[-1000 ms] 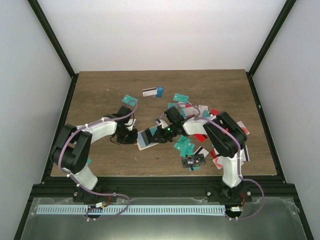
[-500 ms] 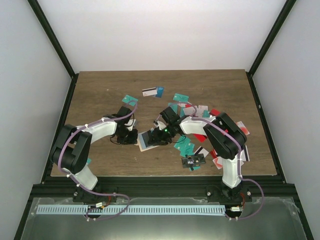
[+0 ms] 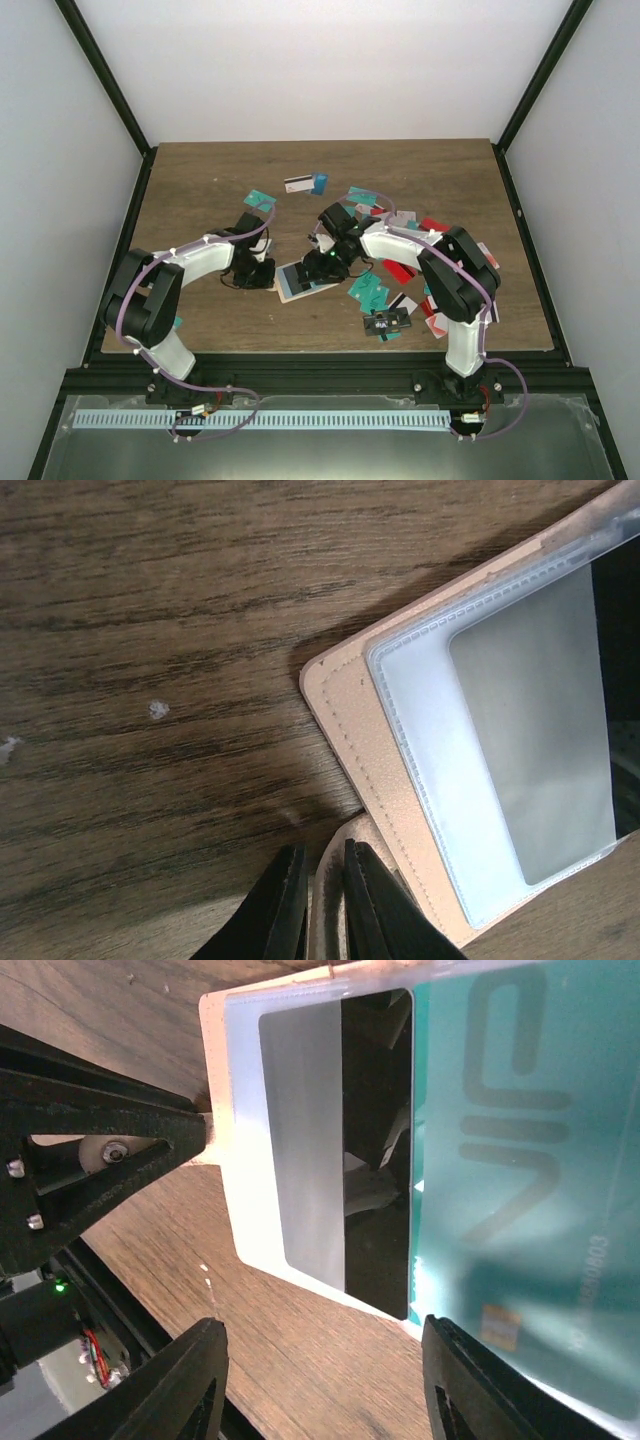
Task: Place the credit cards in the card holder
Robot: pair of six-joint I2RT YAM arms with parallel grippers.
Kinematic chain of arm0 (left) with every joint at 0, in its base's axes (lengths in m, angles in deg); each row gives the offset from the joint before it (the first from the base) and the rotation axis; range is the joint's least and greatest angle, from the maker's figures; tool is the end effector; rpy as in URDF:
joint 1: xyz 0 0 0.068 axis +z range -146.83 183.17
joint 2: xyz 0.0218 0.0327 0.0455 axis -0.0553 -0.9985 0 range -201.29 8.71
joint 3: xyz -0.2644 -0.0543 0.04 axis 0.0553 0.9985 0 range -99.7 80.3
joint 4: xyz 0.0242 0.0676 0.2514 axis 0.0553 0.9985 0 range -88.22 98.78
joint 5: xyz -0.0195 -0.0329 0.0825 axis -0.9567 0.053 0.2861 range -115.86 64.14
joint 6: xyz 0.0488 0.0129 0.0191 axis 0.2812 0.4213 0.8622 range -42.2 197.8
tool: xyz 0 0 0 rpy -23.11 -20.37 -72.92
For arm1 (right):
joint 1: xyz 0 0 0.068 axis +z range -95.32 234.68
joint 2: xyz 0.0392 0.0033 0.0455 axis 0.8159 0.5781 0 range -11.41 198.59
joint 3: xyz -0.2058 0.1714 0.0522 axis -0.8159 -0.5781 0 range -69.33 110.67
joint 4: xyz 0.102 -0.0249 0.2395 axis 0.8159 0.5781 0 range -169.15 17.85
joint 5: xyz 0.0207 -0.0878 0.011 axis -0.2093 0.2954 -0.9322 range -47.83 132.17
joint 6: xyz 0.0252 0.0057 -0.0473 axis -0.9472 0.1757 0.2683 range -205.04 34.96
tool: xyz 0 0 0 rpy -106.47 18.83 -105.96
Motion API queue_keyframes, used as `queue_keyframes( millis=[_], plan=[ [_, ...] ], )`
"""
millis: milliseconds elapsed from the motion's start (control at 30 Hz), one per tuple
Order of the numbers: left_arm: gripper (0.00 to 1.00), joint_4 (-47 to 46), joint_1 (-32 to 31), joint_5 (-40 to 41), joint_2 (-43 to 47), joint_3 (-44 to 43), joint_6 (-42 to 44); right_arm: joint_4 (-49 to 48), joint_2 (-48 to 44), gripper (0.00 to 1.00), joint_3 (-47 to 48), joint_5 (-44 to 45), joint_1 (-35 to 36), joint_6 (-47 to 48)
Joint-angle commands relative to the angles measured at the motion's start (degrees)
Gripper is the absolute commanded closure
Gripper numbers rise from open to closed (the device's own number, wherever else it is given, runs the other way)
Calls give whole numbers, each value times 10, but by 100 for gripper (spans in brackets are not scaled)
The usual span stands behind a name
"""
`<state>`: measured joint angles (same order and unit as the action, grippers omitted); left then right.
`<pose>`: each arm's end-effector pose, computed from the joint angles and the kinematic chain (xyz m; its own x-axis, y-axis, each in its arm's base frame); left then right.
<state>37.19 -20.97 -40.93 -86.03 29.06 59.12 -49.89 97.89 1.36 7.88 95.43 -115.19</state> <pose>0.2532 -0.1237 0.1451 -0.9894 0.1045 -0.1006 0.1305 0.9439 -0.3033 0.2711 0.2600 0.1610 -0.9585 -0.2780 -0.0637 -0.2529 0.7251 0.6405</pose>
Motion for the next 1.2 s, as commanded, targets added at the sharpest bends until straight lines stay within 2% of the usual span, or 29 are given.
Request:
queue_keyframes(
  millis=[0,167,267,533,1167],
  plan=[
    [87,10,-2,6,9,-2,14,24,1,48,41,25,4,18],
    [87,11,-2,4,9,-2,19,22,28,66,71,51,4,14],
    [87,11,-2,2,8,-1,20,20,42,73,82,61,4,13],
    [87,11,-1,-4,3,-5,24,17,76,73,95,70,4,12],
    [87,-1,-2,-19,-3,-2,26,-46,106,73,64,-9,12,-19]
  ],
)
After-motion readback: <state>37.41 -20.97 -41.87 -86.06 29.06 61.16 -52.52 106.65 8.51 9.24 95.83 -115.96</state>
